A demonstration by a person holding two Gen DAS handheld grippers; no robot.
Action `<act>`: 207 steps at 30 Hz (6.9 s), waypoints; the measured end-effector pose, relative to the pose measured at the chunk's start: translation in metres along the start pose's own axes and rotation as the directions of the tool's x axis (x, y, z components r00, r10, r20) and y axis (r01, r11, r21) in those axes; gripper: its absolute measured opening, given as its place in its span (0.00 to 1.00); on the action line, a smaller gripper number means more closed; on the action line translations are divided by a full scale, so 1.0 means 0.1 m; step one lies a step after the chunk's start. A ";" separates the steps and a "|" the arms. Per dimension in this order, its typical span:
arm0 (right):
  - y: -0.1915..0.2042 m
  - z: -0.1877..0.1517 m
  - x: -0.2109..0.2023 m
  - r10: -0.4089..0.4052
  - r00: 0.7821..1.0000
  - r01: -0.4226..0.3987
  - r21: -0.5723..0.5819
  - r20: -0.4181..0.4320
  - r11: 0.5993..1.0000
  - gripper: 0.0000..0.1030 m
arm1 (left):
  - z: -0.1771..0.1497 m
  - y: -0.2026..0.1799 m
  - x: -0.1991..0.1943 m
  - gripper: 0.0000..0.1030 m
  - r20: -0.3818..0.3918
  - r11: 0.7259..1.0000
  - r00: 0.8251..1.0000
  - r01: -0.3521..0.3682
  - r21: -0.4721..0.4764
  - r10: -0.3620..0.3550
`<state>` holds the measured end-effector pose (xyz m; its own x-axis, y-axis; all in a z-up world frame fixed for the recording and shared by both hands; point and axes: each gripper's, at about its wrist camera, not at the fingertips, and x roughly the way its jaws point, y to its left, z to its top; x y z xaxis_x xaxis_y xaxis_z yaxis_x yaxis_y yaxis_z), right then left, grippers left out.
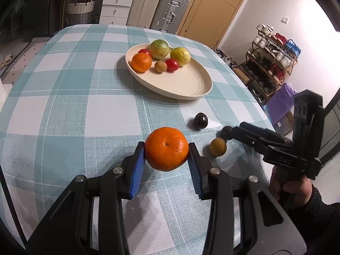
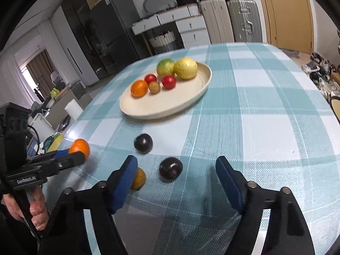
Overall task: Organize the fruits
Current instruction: 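Grasp the second orange with the left tool while the right tool grasps a dark plum, then carry the orange and dark plum onto the plate and open both tools, then move both tools back toward the remaining plum and brown fruit, then grasp the brown round fruit with the left tool while the right tool grasps the dark plum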
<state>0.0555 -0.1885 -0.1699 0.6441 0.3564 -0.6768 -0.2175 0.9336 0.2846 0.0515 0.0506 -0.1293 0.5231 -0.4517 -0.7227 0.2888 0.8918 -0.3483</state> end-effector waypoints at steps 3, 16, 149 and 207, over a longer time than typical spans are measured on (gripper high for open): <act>0.01 -0.01 0.03 -0.005 1.000 0.004 -0.006 -0.012 1.000 0.62 | 0.00 0.04 0.00 0.35 -0.001 1.000 1.000 0.002 -0.012 -0.002; 0.10 -0.01 0.14 0.012 0.998 -0.015 -0.059 -0.056 0.998 0.24 | 0.01 0.10 0.06 0.35 -0.010 0.999 1.000 0.013 -0.042 -0.013; -0.02 0.61 -0.82 0.061 0.960 -0.051 -0.042 0.274 0.998 1.00 | 0.38 -0.65 0.13 0.99 0.055 0.989 0.989 -0.137 0.050 0.134; -0.16 0.31 -0.26 0.077 0.993 -0.081 0.041 0.094 0.996 1.00 | 0.21 -0.39 0.31 0.23 -0.052 0.998 0.997 -0.064 0.009 0.064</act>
<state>0.0645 -0.2136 -0.1360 0.6914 0.4224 -0.5861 -0.2388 0.8993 0.3664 0.0739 0.0011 -0.1258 0.4982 -0.3915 -0.7737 0.2619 0.9185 -0.2961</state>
